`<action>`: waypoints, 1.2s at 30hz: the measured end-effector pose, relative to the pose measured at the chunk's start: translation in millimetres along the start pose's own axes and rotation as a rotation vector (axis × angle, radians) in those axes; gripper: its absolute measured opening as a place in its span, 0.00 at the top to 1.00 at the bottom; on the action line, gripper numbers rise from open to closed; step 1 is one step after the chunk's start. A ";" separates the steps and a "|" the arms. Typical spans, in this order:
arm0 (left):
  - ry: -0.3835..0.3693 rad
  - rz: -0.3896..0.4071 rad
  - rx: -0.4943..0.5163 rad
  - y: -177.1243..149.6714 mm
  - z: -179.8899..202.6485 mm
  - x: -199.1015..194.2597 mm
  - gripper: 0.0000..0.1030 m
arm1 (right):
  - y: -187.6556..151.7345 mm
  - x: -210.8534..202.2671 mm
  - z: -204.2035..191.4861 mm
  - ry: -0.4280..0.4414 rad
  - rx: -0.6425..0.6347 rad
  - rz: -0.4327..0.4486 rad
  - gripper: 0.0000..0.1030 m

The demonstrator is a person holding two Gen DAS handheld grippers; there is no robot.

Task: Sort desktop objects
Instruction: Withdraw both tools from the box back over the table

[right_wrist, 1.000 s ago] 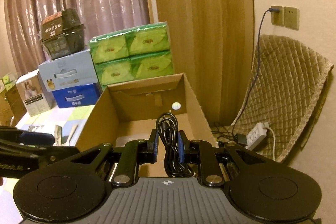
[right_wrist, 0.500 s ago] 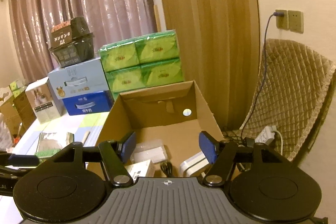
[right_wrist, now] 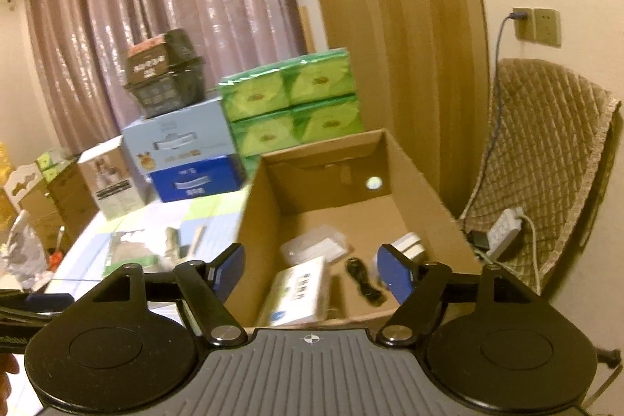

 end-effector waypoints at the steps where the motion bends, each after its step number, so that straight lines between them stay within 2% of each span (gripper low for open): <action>1: 0.005 0.002 0.000 -2.0 -2.8 -4.8 0.18 | -0.5 -3.2 -7.2 0.010 -0.001 0.004 0.25; 6: 0.044 0.008 -0.012 -16.5 -25.4 -29.4 0.14 | -5.3 -12.6 -40.8 0.065 -0.021 0.004 0.17; 10: 0.071 0.014 -0.030 -25.9 -45.2 -45.4 0.08 | -14.2 -17.8 -66.4 0.108 -0.042 -0.009 0.11; 16: 0.106 0.006 -0.040 -41.5 -69.3 -64.3 0.04 | -31.6 -20.4 -101.2 0.168 -0.104 -0.047 0.10; 23: 0.151 -0.007 -0.057 -59.6 -96.3 -78.5 0.03 | -43.5 -15.5 -122.2 0.192 -0.149 -0.079 0.07; 36: 0.181 -0.045 -0.071 -71.5 -127.9 -77.2 0.03 | -57.7 5.3 -156.7 0.238 -0.270 -0.138 0.05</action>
Point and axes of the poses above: each gripper's, at about its wrist camera, not at the fingertips, and x roughly the way its jaws point, z to its right, y to its top, the point moved 7 cm from there along x, roughly the way its jaws point, and after that the axes turned 2 degrees about -z, right-handed, at the moved point
